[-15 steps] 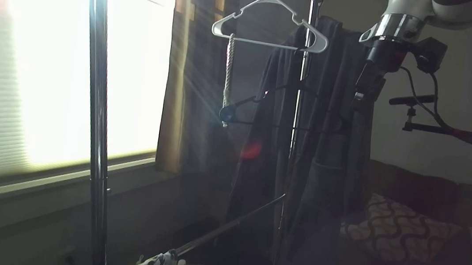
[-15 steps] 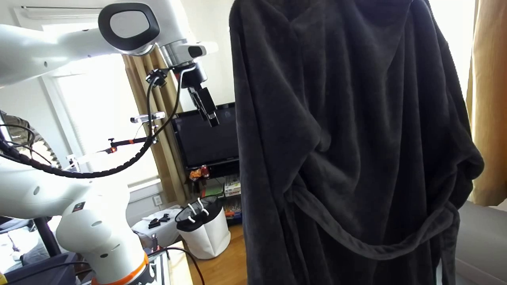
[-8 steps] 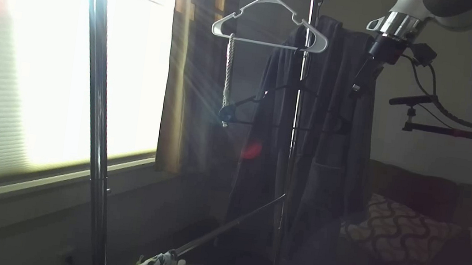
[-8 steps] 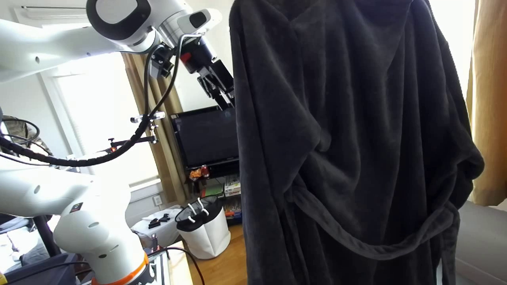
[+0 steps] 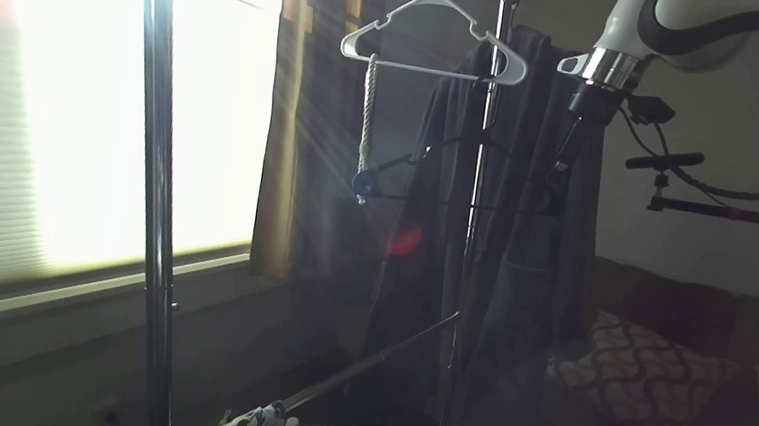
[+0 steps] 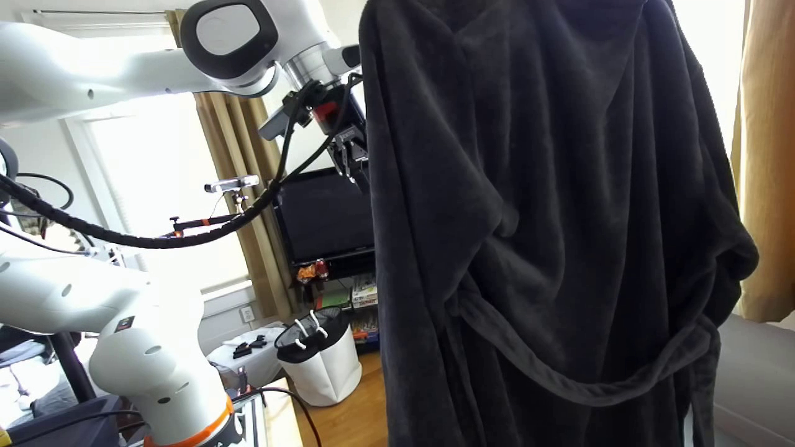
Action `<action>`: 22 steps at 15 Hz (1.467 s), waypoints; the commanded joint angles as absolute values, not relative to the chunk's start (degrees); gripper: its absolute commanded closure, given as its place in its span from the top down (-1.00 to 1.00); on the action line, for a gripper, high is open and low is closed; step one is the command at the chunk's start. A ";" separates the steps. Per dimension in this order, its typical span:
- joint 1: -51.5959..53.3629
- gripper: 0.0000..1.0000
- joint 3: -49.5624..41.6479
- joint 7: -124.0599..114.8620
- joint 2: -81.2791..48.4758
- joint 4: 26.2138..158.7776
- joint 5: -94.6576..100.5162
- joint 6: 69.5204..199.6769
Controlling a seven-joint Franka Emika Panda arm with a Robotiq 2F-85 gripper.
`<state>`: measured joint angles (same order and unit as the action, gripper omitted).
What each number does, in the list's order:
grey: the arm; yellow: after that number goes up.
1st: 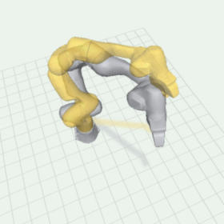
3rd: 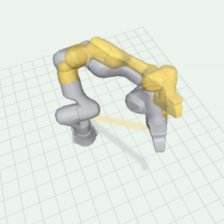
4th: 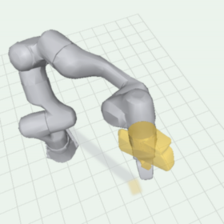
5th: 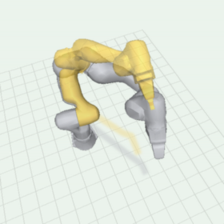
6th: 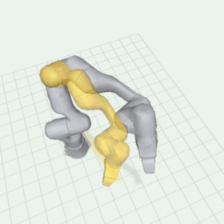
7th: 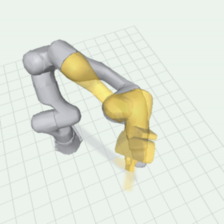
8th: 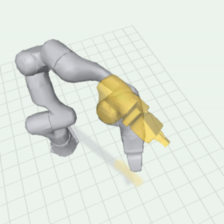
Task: Remove the black hanger from the white hangers clamp bar and hang it on the bottom rail of the clothes hanging rack
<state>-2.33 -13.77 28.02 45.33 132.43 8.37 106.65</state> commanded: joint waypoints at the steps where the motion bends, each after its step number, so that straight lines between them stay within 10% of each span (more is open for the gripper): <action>1: -0.75 1.00 -16.59 31.11 44.04 134.14 7.99 108.34; 3: -0.32 0.48 -17.27 31.88 42.68 134.23 6.78 107.66; 14: 1.59 -0.98 -18.82 41.76 43.29 130.62 -2.72 95.79; 22: 1.04 -0.97 -18.19 40.98 46.68 128.80 -6.02 92.29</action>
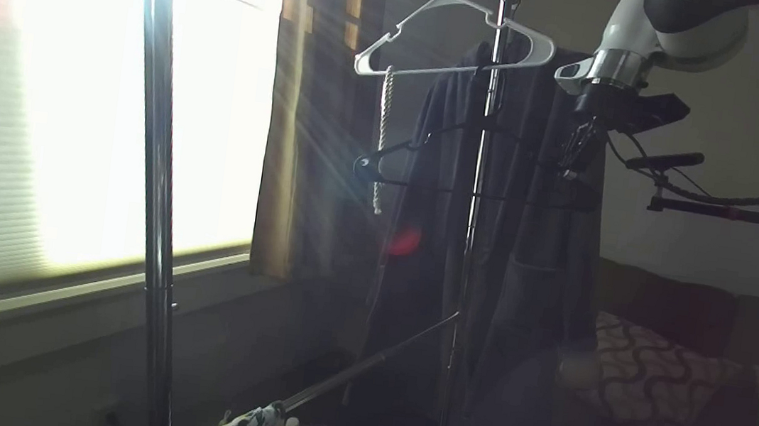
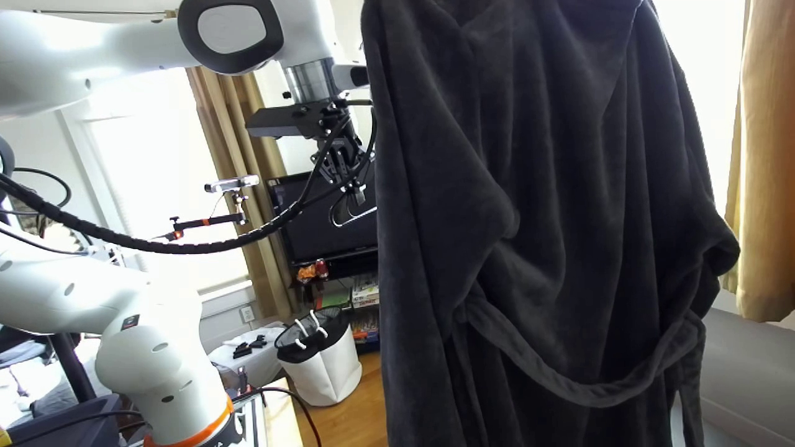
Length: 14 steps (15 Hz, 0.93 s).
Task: Remove the black hanger from the white hangers clamp bar and hang it on the bottom rail of the clothes hanging rack
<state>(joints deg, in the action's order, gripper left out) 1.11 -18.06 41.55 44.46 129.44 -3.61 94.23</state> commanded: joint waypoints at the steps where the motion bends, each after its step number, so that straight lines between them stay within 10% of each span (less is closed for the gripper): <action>1: 0.97 -0.97 -18.08 40.52 47.20 128.48 -6.67 92.33; 14: 0.47 -0.97 -17.97 32.61 50.12 126.83 -9.43 94.85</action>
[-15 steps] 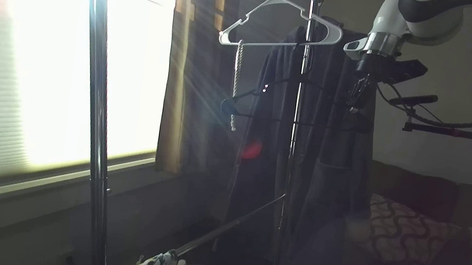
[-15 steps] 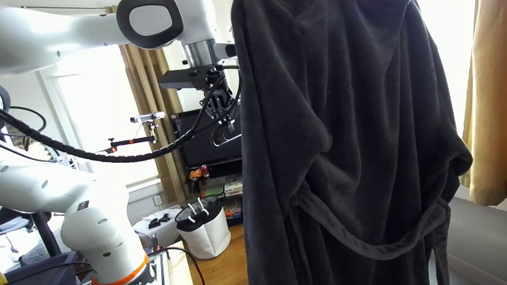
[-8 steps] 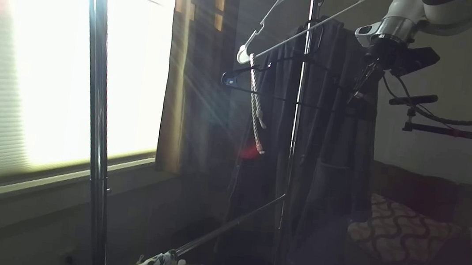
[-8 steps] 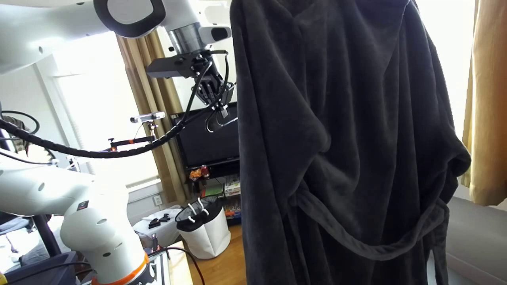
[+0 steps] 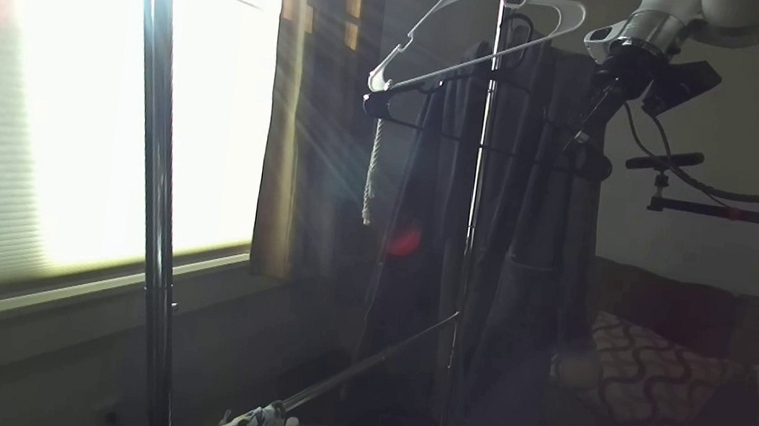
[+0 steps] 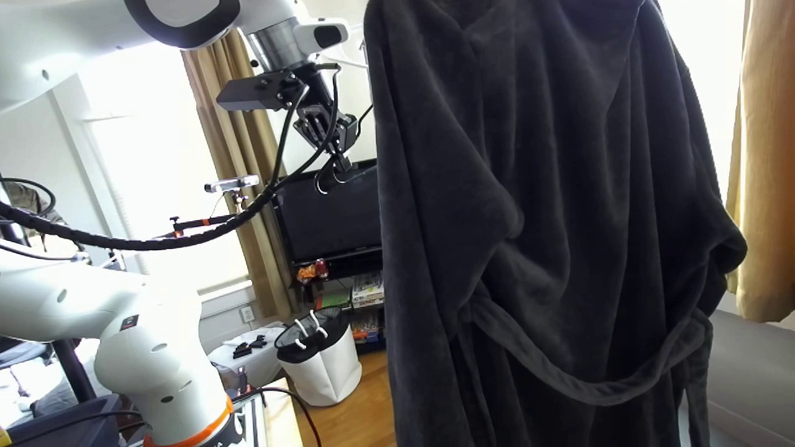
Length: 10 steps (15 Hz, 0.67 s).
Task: Remove the black hanger from the white hangers clamp bar and hang it on the bottom rail of the clothes hanging rack
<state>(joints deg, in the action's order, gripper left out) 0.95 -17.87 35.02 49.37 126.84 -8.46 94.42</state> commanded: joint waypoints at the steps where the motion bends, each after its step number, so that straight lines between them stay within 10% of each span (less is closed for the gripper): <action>1: 0.17 -0.97 -17.83 31.84 49.93 126.70 -8.87 94.62; 10: -4.52 -0.97 -14.78 27.60 48.62 129.73 8.20 92.10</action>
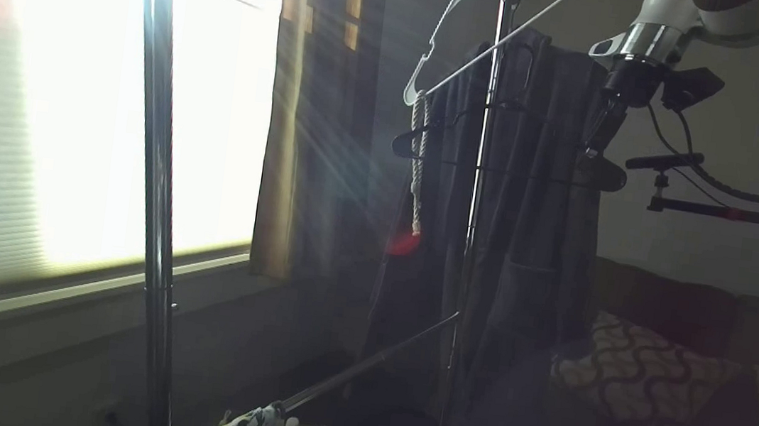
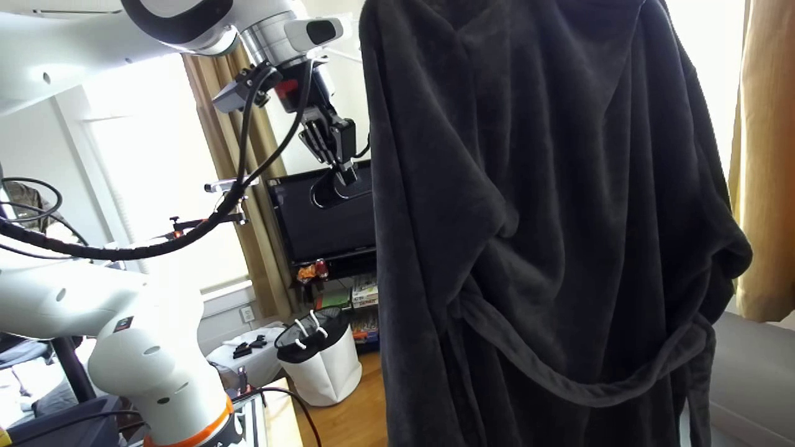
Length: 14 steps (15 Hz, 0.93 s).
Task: Remove the black hanger from the white hangers clamp bar and hang it on the bottom rail of the clothes hanging rack
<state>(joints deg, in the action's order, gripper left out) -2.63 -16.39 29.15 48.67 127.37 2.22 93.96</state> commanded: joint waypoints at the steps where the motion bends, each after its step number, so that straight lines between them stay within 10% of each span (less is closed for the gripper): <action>1: -4.75 -0.97 -14.48 27.35 48.42 130.69 10.22 91.16; 14: -3.36 -0.97 -13.18 23.77 40.94 137.15 15.04 84.28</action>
<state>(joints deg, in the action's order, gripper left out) -3.80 -13.89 24.89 43.62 136.41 13.48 86.22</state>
